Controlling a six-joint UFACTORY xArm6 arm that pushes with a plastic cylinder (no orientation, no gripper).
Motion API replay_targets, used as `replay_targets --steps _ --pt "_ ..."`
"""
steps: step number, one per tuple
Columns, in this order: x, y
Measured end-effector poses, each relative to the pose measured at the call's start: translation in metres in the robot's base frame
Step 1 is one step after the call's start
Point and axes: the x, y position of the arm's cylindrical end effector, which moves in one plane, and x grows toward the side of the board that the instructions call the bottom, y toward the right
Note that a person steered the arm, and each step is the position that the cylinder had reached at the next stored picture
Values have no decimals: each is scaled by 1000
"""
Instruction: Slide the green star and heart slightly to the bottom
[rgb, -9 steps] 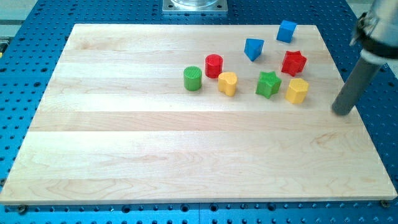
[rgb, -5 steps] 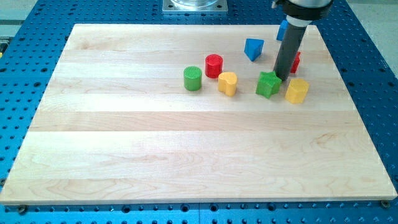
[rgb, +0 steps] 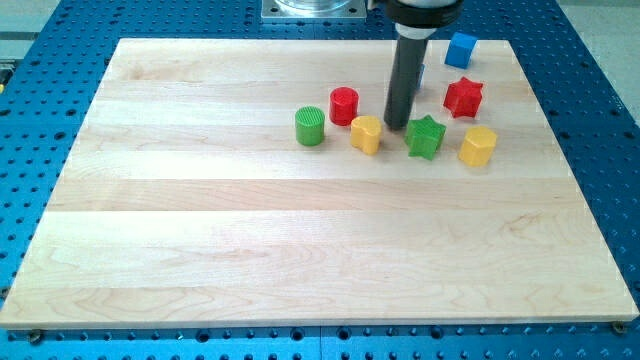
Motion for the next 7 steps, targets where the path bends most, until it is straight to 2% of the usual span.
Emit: replay_targets --steps 2,6,7 --pt "0 -24" --pt "7 -24" --pt "-21 4"
